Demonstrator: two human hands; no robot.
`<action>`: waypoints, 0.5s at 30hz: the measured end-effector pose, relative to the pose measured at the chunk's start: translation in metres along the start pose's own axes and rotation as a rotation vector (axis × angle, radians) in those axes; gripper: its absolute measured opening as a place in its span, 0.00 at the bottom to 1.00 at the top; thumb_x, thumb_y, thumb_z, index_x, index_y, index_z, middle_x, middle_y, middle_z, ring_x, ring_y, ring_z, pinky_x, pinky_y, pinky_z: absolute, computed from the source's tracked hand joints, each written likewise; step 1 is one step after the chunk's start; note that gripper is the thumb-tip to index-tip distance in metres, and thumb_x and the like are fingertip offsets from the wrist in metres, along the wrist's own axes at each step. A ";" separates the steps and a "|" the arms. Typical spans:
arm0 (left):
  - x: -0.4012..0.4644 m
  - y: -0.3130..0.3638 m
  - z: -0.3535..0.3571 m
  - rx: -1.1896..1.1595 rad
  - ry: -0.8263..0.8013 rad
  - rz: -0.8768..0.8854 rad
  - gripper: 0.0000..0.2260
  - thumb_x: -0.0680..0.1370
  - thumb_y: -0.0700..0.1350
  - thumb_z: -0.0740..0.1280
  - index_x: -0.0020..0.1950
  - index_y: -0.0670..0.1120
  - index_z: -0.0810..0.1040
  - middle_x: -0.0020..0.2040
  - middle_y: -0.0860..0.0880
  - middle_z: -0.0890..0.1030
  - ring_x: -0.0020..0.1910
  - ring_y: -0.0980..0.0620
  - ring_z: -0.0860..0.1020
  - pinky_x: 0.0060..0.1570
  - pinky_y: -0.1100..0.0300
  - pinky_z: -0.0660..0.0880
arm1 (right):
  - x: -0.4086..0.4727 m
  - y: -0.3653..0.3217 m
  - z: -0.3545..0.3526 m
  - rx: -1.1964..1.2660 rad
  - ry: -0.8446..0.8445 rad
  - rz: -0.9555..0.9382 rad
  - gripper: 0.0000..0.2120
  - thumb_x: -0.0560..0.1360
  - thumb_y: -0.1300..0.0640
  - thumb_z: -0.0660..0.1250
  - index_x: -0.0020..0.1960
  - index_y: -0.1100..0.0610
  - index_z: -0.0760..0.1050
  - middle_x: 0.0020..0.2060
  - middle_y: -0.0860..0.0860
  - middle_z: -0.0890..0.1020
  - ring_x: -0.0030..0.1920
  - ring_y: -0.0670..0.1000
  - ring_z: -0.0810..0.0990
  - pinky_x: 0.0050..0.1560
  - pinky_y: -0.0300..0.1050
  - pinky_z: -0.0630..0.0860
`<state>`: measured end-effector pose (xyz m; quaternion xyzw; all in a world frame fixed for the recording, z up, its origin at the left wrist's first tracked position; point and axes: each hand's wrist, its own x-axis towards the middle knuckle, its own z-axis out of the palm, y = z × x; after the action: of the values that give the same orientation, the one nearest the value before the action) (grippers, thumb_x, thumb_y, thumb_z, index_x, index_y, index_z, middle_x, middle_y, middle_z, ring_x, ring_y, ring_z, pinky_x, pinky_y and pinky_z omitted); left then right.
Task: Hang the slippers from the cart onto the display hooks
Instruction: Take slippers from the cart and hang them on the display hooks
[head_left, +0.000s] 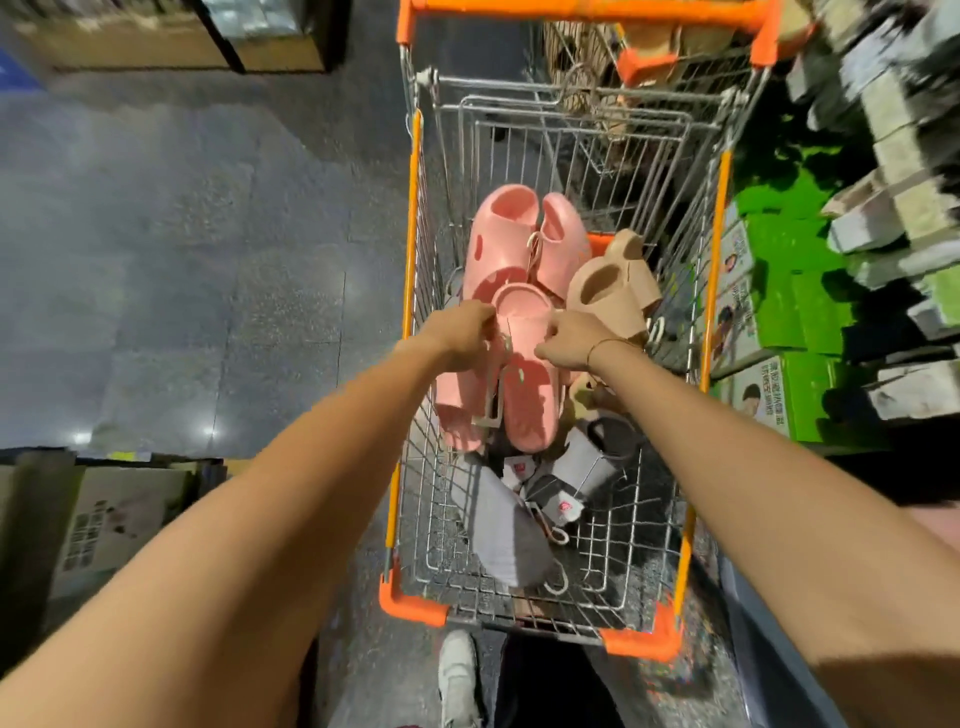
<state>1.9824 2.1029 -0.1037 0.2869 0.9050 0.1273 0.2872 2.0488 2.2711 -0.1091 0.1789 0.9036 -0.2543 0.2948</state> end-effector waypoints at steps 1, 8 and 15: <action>-0.008 0.006 -0.012 -0.012 0.043 0.024 0.01 0.78 0.40 0.64 0.47 0.45 0.73 0.49 0.42 0.79 0.50 0.39 0.78 0.46 0.50 0.72 | -0.009 0.002 -0.003 -0.008 -0.016 0.023 0.06 0.76 0.55 0.64 0.44 0.57 0.73 0.42 0.56 0.77 0.45 0.57 0.75 0.39 0.43 0.69; -0.100 0.074 -0.104 -0.038 0.315 0.164 0.05 0.82 0.44 0.61 0.46 0.47 0.71 0.49 0.44 0.80 0.48 0.41 0.78 0.47 0.50 0.75 | -0.096 0.007 -0.031 0.289 0.138 0.113 0.16 0.79 0.48 0.63 0.38 0.57 0.67 0.33 0.55 0.73 0.32 0.53 0.71 0.32 0.43 0.67; -0.169 0.105 -0.140 0.090 0.482 0.310 0.07 0.81 0.47 0.62 0.44 0.48 0.69 0.42 0.47 0.77 0.42 0.41 0.75 0.40 0.50 0.72 | -0.167 -0.008 -0.043 0.286 0.307 0.059 0.21 0.81 0.51 0.57 0.65 0.64 0.76 0.57 0.63 0.78 0.54 0.57 0.76 0.49 0.43 0.66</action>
<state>2.0596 2.0780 0.1254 0.3958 0.8972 0.1940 0.0278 2.1530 2.2598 0.0280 0.2819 0.8869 -0.3411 0.1327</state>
